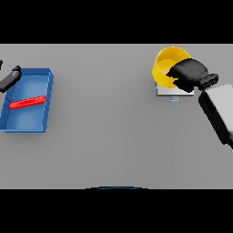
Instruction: Pick up the red beaker and tilt it to pour out 1 green nut into yellow bowl. Pick up the yellow bowl and place it on the metallic measuring scale.
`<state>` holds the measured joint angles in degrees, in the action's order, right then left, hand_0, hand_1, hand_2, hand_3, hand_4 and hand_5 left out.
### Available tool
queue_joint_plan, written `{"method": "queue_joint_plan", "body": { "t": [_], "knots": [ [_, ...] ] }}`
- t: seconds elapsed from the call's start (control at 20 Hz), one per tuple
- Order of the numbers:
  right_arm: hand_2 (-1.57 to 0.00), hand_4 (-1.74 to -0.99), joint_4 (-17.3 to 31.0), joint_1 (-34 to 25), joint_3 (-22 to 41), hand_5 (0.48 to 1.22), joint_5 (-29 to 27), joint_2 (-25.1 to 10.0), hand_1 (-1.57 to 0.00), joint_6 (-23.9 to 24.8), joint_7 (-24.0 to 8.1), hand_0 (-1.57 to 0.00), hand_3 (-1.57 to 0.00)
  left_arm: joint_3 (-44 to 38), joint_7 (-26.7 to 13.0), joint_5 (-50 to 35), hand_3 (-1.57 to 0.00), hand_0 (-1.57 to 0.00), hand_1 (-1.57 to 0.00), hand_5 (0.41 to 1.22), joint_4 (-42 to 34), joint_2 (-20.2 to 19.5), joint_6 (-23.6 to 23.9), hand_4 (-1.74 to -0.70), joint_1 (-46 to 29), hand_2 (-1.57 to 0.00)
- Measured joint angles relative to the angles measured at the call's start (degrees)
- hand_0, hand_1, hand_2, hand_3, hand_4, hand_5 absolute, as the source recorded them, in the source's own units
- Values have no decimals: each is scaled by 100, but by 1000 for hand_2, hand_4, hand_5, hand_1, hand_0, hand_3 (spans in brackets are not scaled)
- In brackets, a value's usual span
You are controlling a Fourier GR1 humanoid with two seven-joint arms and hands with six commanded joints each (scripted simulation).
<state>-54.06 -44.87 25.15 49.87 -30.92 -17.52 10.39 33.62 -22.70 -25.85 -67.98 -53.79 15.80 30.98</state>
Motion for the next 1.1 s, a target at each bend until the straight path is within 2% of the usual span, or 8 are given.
{"method": "queue_joint_plan", "body": {
  "t": [0.2,0.4,0.6,0.7,0.75,0.8,0.95,1.1],
  "knots": [
    [-1451,-1741,715,-128,-147,1221,59,166,-1571,302,-5,-1571,-1295,22,-28,24,1,1,1,713,9,70,45,-726,53,1],
    [-1405,-1741,1259,-258,-262,1221,15,253,-1571,345,294,-1562,-1374,20,-24,35,1,1,1,710,94,97,39,-726,56,1],
    [-1363,-1741,1624,-333,-415,1221,-66,378,-1571,279,312,-1417,-1487,2,-25,-13,1,1,1,712,-11,7,-4,-727,-6,1],
    [-1385,-1741,1624,-345,-402,1221,-30,368,-1571,227,351,-1397,-1363,34,-42,-6,1,1,1,715,-86,27,36,-727,-35,1],
    [-1423,-1741,1612,-364,-409,1221,-17,407,-1459,178,223,-1332,-1198,32,-86,-3,1,1,1,717,2,37,-22,-729,32,1],
    [-1330,-1701,1674,-384,-439,1221,-23,397,-1322,176,322,-1128,-1057,10,2,-12,1,1,1,720,65,37,-34,-730,-16,1],
    [-913,-1588,1755,-370,-550,1016,-114,431,-828,116,347,-577,-742,24,-30,7,1,1,1,729,117,126,-34,-732,109,1],
    [-601,-1517,1844,-376,-500,902,-51,391,-475,18,254,-295,-565,12,32,-14,1,1,1,712,160,106,-105,-725,66,1]
  ]
}}
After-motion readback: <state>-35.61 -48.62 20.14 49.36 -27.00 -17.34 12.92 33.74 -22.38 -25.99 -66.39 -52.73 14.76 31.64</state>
